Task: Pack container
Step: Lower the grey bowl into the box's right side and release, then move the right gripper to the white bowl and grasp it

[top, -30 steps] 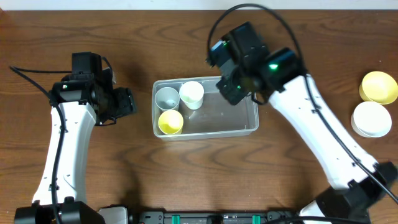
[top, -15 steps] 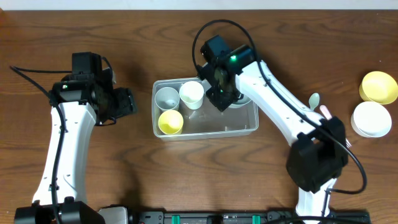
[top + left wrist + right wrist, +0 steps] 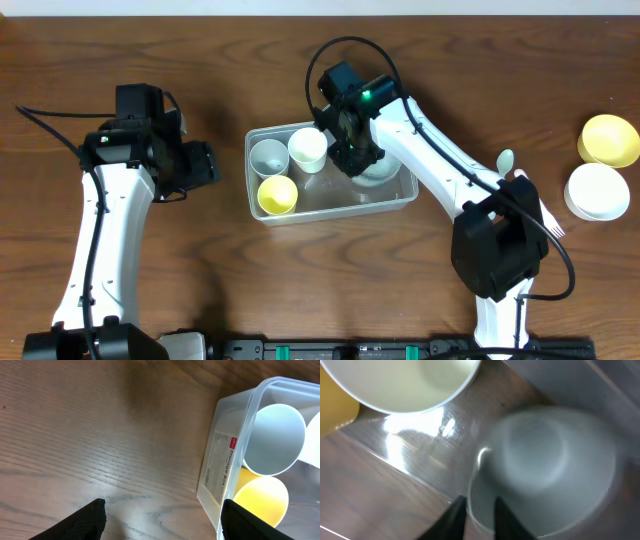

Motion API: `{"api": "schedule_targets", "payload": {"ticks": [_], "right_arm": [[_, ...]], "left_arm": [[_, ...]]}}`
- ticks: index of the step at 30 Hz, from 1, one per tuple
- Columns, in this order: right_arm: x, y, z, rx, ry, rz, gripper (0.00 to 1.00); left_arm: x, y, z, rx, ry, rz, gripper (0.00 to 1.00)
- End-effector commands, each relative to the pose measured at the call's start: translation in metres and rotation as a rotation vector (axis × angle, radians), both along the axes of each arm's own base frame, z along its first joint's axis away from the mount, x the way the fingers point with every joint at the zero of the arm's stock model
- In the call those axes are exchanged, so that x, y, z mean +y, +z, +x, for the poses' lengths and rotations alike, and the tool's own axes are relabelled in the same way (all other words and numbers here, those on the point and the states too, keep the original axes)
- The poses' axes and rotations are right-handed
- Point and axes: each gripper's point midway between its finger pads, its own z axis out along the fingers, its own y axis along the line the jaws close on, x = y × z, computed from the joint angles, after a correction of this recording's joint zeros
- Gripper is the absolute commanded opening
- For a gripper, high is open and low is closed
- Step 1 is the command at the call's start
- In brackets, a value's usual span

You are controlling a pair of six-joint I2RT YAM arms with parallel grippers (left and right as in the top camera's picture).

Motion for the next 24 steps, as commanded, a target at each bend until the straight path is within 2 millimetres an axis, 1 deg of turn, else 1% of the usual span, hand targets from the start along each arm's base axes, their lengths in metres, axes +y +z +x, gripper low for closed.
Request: {"api": "schedule_targets", "payload": {"ticks": [1, 4, 11, 13, 15, 18, 20, 21, 22, 24], "right_arm": [[-0.003, -0.003, 0.001, 0.008, -0.007, -0.007, 0.26], [-0.003, -0.003, 0.001, 0.008, -0.007, -0.007, 0.25], [-0.004, -0.002, 0.004, -0.005, -0.024, -0.005, 0.3], [-0.012, 0.002, 0.012, -0.038, -0.094, -0.028, 0.31], [-0.024, 0.015, 0.023, -0.09, -0.182, -0.045, 0.33], [-0.05, 0.049, 0.042, -0.185, -0.345, -0.023, 0.35], [-0.076, 0.077, 0.054, -0.244, -0.47, 0.026, 0.37], [-0.097, 0.095, 0.06, -0.278, -0.561, 0.057, 0.4], [-0.115, 0.107, 0.063, -0.298, -0.636, 0.076, 0.44], [-0.164, 0.13, 0.066, -0.336, -0.824, 0.108, 0.53]], "left_arm": [[-0.001, 0.001, -0.001, 0.0, -0.008, -0.006, 0.74], [-0.001, 0.001, -0.001, 0.0, -0.008, -0.006, 0.74], [-0.001, 0.001, -0.001, 0.001, -0.008, -0.006, 0.74], [-0.001, 0.001, -0.001, 0.001, -0.008, -0.006, 0.74], [-0.001, 0.001, -0.001, 0.0, -0.008, -0.006, 0.74], [-0.001, 0.001, -0.001, 0.0, -0.008, -0.006, 0.74], [-0.001, 0.001, -0.001, 0.0, -0.008, -0.006, 0.74], [-0.001, 0.001, -0.001, 0.0, -0.008, -0.006, 0.74], [-0.001, 0.001, -0.001, 0.001, -0.008, -0.006, 0.74], [-0.001, 0.001, -0.001, 0.0, -0.008, -0.006, 0.74]]}}
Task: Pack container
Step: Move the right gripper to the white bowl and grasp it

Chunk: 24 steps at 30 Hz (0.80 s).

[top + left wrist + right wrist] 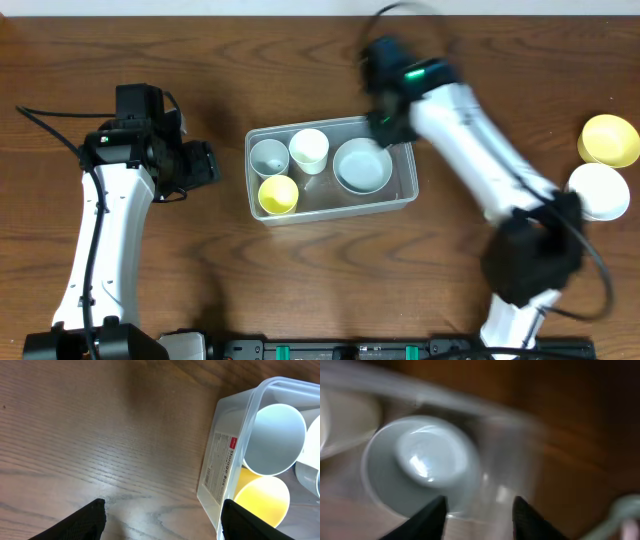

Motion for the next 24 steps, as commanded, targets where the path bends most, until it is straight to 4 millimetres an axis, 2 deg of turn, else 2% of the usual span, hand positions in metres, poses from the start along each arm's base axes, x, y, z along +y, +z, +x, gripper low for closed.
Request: {"api": "schedule_targets", "payload": {"ticks": [1, 3, 5, 7, 11, 14, 18, 21, 24], "right_arm": [[-0.091, 0.075, 0.012, -0.179, -0.393, 0.075, 0.56], [-0.141, 0.083, 0.004, -0.179, -0.561, 0.083, 0.65], [-0.179, 0.082, -0.007, -0.153, -0.672, 0.083, 0.69], [-0.216, 0.075, -0.019, -0.115, -0.771, 0.078, 0.71], [-0.274, 0.053, -0.04, -0.054, -0.922, 0.054, 0.77], [-0.305, 0.033, -0.053, -0.011, -0.986, 0.04, 0.77], [-0.334, 0.004, -0.071, 0.054, -1.058, 0.032, 0.78], [-0.349, -0.023, -0.084, 0.108, -1.1, 0.033, 0.78], [-0.351, -0.046, -0.089, 0.138, -1.089, 0.038, 0.77]], "left_arm": [[-0.001, 0.001, -0.001, 0.001, -0.008, -0.006, 0.74], [-0.001, 0.001, -0.001, 0.001, -0.008, -0.006, 0.74], [-0.001, 0.001, -0.001, 0.0, -0.008, -0.006, 0.74], [-0.001, 0.001, -0.001, 0.0, -0.008, -0.006, 0.74], [-0.001, 0.001, -0.001, 0.001, -0.008, -0.006, 0.74], [-0.001, 0.001, -0.002, 0.003, -0.008, -0.006, 0.74], [-0.001, 0.001, -0.002, 0.004, -0.008, -0.006, 0.74], [-0.001, 0.001, -0.002, 0.004, -0.008, -0.006, 0.74], [-0.001, 0.0, -0.002, 0.004, -0.008, -0.006, 0.74]]}}
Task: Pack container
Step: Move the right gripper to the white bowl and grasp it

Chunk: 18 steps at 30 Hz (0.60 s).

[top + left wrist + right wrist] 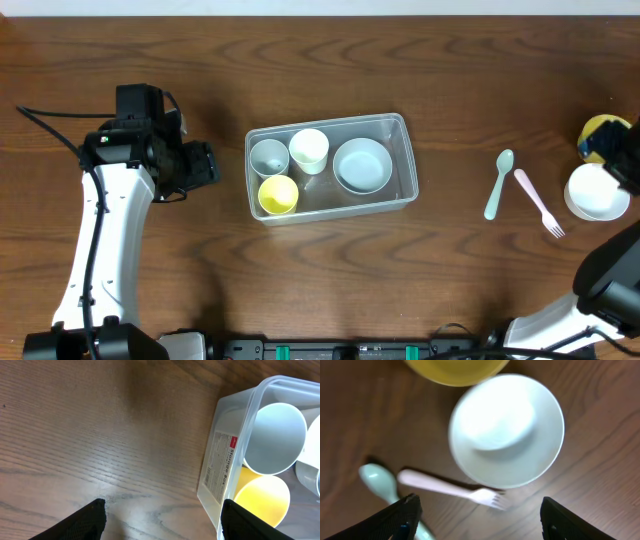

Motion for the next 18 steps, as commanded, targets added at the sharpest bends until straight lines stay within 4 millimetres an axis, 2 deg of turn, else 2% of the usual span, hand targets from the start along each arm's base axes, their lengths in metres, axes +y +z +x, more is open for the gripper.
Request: {"api": "schedule_targets", "payload": {"ticks": [1, 7, 13, 18], "right_arm": [[0.002, -0.029, -0.009, 0.046, 0.021, 0.036, 0.77], [0.011, -0.064, -0.005, 0.02, 0.077, 0.061, 0.78], [0.014, -0.084, -0.003, 0.006, 0.097, 0.053, 0.79], [0.015, -0.099, -0.004, -0.006, 0.122, 0.041, 0.74]], "left_arm": [[-0.001, 0.001, -0.001, 0.001, -0.008, -0.006, 0.74], [-0.001, 0.001, -0.001, 0.001, -0.008, -0.006, 0.74], [-0.001, 0.001, -0.001, 0.001, -0.008, -0.006, 0.74], [0.0, 0.001, -0.001, 0.001, -0.008, -0.006, 0.74]]}}
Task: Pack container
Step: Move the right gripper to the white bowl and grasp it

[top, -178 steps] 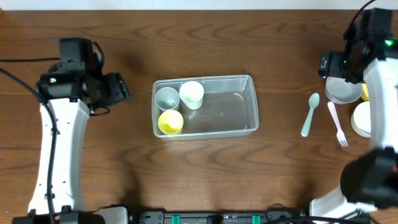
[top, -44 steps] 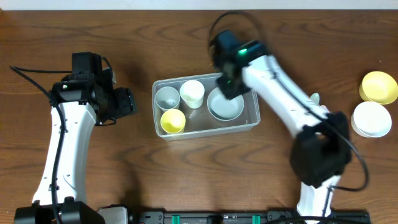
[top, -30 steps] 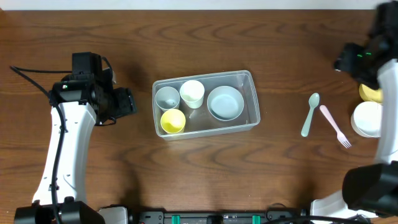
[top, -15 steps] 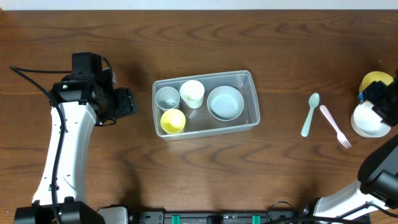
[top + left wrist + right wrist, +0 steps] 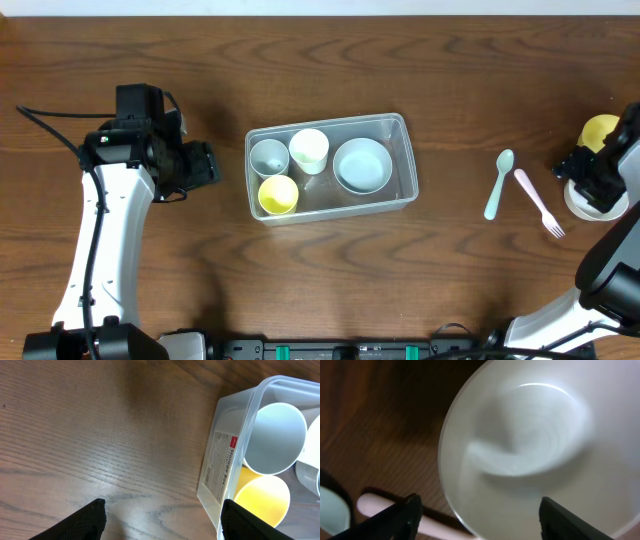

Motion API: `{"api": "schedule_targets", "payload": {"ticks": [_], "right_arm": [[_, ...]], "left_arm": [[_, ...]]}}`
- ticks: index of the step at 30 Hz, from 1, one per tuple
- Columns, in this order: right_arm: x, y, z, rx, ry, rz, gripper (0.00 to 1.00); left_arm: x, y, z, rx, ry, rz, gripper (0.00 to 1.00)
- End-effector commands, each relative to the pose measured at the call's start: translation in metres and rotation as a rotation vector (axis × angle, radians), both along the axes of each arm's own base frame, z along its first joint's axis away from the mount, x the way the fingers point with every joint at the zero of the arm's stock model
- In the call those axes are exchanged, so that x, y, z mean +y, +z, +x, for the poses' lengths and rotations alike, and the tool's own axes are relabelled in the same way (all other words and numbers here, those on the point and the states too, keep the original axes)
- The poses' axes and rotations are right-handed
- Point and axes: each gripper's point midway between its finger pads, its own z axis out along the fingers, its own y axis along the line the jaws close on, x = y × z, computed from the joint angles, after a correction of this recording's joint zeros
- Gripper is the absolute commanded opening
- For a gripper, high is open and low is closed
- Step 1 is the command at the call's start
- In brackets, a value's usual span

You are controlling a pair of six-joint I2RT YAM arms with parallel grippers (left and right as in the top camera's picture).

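A clear plastic container [image 5: 406, 160] sits mid-table holding a pale blue cup [image 5: 268, 156], a white cup [image 5: 308, 149], a yellow cup [image 5: 277, 194] and a pale blue bowl [image 5: 362, 165]. My right gripper [image 5: 477, 517] is open, low over the white bowl [image 5: 530, 455] at the far right, its fingers either side of the bowl's near rim. A yellow bowl [image 5: 598, 130] lies just beyond it. The left gripper [image 5: 162, 520] is open beside the container's left wall [image 5: 220, 467], holding nothing.
A pale green spoon [image 5: 497, 183] and a pink fork [image 5: 537, 202] lie on the wood between the container and the bowls. The fork handle [image 5: 380, 505] shows at the left of the right wrist view.
My right gripper has come down closer over the white bowl, which now fills its view. The left arm and the container's contents have not moved.
My right gripper was inside the container at the pale blue bowl. Then it was over the container's right end, with the bowl left lying inside. After that it was open at the far right above the white bowl, and now it sits lower over it.
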Motion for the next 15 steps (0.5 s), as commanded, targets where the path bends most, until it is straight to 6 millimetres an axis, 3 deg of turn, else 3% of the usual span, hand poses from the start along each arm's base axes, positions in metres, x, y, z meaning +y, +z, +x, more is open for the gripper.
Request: {"api": "schedule_targets", "payload": {"ticks": [1, 4, 7, 15], "right_arm": [[0.0085, -0.015, -0.0039, 0.018, 0.038, 0.013, 0.73], [0.0095, -0.0197, -0.0055, 0.017, 0.038, 0.012, 0.66], [0.0099, -0.0201, -0.0048, 0.015, 0.04, 0.011, 0.52], [0.0119, -0.0201, -0.0033, 0.013, 0.046, 0.013, 0.28]], "left_arm": [[-0.0003, 0.0006, -0.0012, 0.001, -0.008, -0.005, 0.74], [0.0, 0.0005, -0.0012, 0.002, -0.007, -0.003, 0.74], [0.0, 0.0005, -0.0013, 0.002, -0.007, -0.003, 0.74], [0.0, 0.0005, -0.0013, 0.002, -0.007, -0.003, 0.74]]}}
